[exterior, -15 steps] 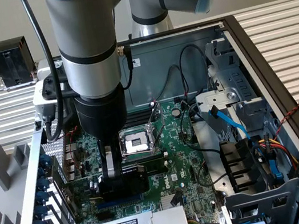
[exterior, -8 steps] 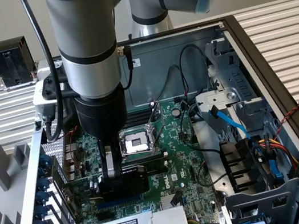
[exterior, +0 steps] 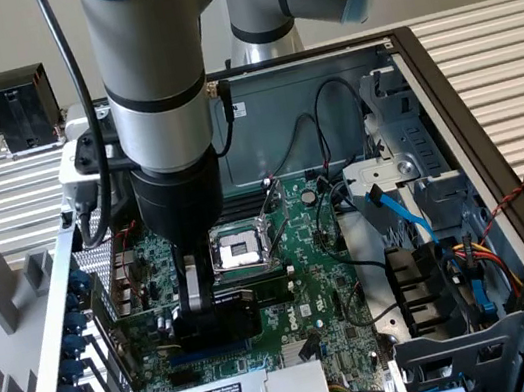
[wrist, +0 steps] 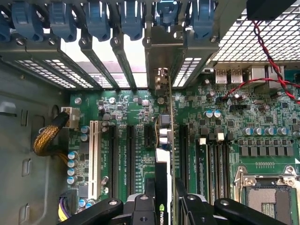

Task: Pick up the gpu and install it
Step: 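Press down on the gpu until it lock into place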

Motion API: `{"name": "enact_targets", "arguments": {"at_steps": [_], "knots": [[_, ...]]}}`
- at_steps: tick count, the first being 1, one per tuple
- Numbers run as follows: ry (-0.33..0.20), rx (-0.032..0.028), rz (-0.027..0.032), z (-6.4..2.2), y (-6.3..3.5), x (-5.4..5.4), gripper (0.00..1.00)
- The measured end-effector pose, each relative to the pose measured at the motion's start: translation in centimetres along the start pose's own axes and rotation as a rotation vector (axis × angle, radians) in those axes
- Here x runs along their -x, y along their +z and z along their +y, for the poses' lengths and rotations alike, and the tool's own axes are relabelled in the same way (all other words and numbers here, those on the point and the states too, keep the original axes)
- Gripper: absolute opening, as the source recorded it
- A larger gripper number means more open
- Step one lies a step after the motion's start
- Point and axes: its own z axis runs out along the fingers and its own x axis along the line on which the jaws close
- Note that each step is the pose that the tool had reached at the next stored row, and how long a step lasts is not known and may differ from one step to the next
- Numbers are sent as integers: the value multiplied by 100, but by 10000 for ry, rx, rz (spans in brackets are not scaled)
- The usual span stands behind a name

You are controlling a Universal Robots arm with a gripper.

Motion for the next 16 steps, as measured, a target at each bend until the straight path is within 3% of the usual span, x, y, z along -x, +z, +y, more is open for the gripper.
{"name": "enact_targets", "arguments": {"at_steps": [16], "knots": [[5, 0, -1, 0, 2, 2, 26]]}}
